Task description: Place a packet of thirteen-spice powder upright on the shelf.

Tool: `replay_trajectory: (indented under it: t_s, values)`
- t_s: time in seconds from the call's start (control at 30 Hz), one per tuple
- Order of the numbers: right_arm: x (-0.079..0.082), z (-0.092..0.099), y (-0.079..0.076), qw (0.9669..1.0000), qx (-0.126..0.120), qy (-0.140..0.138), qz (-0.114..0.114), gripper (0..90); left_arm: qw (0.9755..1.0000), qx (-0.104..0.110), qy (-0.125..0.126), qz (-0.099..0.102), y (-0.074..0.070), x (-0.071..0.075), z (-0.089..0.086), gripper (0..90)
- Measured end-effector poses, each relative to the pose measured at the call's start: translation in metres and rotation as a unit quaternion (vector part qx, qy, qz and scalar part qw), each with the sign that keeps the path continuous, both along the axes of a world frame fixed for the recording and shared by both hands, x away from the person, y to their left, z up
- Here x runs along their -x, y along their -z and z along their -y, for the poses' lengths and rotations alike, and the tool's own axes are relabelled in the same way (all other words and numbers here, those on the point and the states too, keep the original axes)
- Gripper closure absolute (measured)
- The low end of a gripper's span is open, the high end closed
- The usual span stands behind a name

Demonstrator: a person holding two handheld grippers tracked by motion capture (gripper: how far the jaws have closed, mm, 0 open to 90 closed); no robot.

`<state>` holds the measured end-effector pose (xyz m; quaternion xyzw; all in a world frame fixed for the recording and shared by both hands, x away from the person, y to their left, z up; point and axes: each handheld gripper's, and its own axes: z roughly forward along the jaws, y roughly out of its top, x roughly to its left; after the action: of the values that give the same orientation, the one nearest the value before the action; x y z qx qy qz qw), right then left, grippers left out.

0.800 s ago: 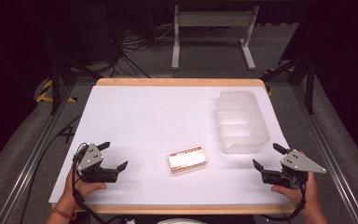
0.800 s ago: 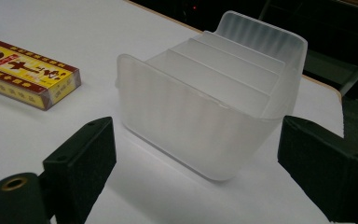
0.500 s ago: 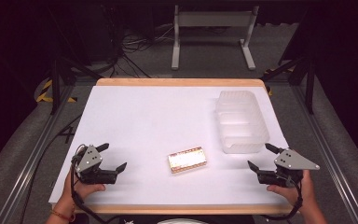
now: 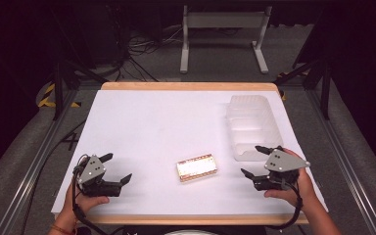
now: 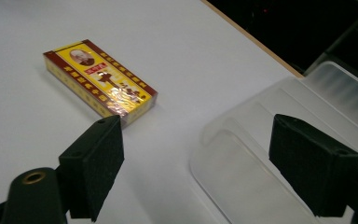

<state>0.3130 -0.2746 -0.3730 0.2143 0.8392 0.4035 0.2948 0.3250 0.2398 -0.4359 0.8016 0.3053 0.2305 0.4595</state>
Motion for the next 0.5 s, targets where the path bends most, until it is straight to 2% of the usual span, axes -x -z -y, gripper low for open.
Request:
replay_trajectory:
  t_s: [0.17,0.27,0.33,0.37,0.5]
  values:
    - [-0.010,-0.027,-0.005,0.9985,0.029,-0.044,-0.013,18.7,1.0000,-0.005,0.002,-0.002,0.001,0.000,0.002,5.3]
    - [-0.017,-0.044,-0.007,0.9960,0.048,-0.070,-0.025,18.5,1.0000,-0.005,0.004,-0.002,0.001,0.000,0.001,5.3]
    - [-0.020,-0.054,-0.007,0.9939,0.057,-0.088,-0.035,18.5,1.0000,-0.005,0.004,-0.002,0.001,0.000,0.001,5.3]
    - [-0.023,-0.062,-0.007,0.9923,0.072,-0.094,-0.037,18.3,1.0000,-0.005,0.004,-0.003,0.001,0.000,0.001,5.3]
    - [-0.033,-0.079,-0.004,0.9862,0.102,-0.117,-0.058,18.3,1.0000,-0.006,0.005,-0.005,0.001,0.000,0.001,5.3]
